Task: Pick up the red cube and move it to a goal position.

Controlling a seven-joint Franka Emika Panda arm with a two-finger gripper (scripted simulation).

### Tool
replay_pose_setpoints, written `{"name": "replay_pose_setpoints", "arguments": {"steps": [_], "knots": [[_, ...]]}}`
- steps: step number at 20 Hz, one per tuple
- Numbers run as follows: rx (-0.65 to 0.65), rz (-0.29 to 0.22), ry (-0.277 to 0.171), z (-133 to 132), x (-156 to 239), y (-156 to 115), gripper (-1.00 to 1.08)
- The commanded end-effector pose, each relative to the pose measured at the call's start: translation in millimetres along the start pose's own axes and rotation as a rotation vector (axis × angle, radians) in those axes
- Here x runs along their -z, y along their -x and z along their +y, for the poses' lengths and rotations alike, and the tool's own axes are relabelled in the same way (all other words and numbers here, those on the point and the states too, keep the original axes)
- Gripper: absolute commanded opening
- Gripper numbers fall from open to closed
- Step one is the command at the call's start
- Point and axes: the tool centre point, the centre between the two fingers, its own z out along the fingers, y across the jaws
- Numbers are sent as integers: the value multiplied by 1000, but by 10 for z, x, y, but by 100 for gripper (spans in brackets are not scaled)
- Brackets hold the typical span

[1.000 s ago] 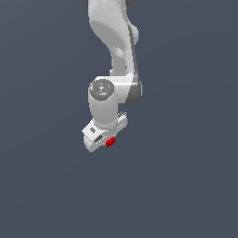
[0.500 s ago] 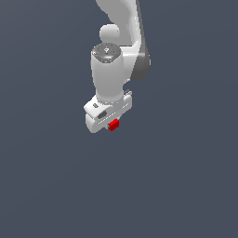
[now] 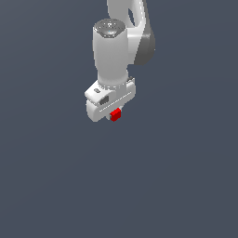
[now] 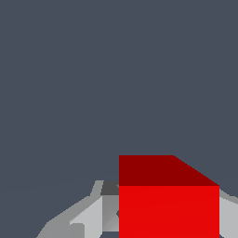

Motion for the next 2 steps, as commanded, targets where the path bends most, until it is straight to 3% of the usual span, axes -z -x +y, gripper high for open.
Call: {"name": "replay_pose_setpoints", "arguments": {"steps": [1, 2], "knots": [[0, 0, -1, -17, 40, 6, -100], [0, 0, -1, -16, 44, 8, -100]]}}
